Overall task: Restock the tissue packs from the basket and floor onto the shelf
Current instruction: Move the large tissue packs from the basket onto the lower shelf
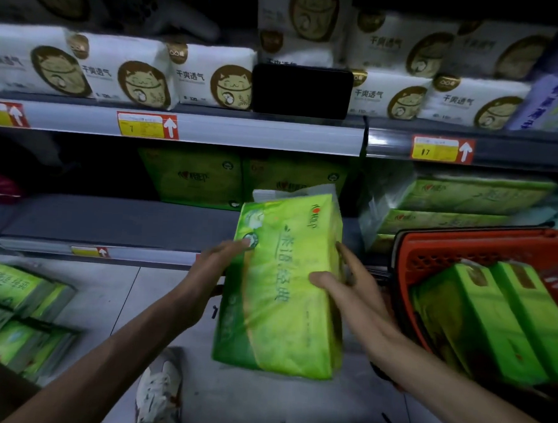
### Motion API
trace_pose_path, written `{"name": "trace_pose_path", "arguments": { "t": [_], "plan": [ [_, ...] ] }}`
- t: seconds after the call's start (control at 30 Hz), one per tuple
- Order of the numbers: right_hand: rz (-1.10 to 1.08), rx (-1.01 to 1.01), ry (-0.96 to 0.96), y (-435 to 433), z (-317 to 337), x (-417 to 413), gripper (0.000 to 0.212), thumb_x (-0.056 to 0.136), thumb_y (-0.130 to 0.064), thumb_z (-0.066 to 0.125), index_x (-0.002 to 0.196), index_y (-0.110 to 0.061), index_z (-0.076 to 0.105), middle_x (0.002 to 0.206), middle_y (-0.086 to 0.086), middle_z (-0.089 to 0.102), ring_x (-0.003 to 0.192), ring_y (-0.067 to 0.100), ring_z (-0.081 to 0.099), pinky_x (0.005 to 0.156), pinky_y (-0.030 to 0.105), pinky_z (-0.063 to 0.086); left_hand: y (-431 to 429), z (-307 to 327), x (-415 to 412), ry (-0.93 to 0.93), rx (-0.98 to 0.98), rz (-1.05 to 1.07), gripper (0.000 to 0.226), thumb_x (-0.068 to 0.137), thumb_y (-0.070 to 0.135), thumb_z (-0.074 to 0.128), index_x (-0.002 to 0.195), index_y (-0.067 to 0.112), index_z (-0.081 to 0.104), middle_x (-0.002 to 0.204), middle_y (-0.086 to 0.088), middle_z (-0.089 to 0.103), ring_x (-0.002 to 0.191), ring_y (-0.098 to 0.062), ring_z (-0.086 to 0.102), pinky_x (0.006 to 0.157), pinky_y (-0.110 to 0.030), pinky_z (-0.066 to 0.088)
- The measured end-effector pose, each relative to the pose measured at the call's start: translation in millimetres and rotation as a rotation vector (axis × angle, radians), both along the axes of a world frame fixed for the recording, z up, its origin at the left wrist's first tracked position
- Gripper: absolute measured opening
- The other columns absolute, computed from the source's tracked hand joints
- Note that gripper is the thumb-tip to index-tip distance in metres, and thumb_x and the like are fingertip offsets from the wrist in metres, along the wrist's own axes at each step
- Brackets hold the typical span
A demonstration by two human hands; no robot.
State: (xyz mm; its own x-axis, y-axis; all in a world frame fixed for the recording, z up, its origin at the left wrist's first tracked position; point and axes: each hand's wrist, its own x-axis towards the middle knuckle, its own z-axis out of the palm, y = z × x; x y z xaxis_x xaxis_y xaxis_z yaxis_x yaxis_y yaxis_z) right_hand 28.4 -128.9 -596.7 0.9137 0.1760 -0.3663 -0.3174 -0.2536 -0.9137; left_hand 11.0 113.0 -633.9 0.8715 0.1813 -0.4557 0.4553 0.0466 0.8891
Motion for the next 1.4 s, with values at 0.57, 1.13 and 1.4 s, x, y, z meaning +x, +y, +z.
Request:
{"name": "trace_pose_path", "arguments": {
  "t": [0.57, 1.13, 1.4],
  "plan": [
    [-0.509, -0.581, -0.037, 58, -26, 86, 0.096, 0.085, -0.06, 0.069, 0.161, -0.049, 0.012, 0.132, 0.02, 0.041, 0.122, 0.042, 0.041, 0.107, 0.051, 0.038, -80, -136, 171, 0.101, -0.185, -0.247, 0.084, 0.069, 0.089, 0.067, 0.139, 0.043, 0.064, 0.141, 0.001, 0.067, 0.129, -0.025, 0.064, 0.114, -0.051, 0.047],
    [-0.49, -0.844, -0.098, 56, -72, 161, 0.088, 0.087, -0.063, 0.067, 0.16, -0.046, 0.02, 0.136, 0.023, 0.038, 0.128, 0.042, 0.035, 0.107, 0.048, 0.033, -133, -170, 220, 0.058, -0.506, -0.071, 0.043, 0.104, 0.051, 0.049, 0.117, 0.02, 0.076, 0.111, -0.009, 0.078, 0.106, -0.023, 0.073, 0.092, -0.038, 0.057],
    [-0.511, -0.854, -0.147, 46, -85, 172, 0.084, 0.09, -0.062, 0.064, 0.16, -0.048, 0.019, 0.136, 0.022, 0.038, 0.125, 0.041, 0.036, 0.105, 0.047, 0.033, -139, -161, 226, -0.044, -0.386, -0.046, 0.045, 0.111, 0.039, 0.043, 0.148, 0.018, 0.058, 0.144, -0.005, 0.063, 0.134, -0.018, 0.059, 0.115, -0.04, 0.048]
  ]
}}
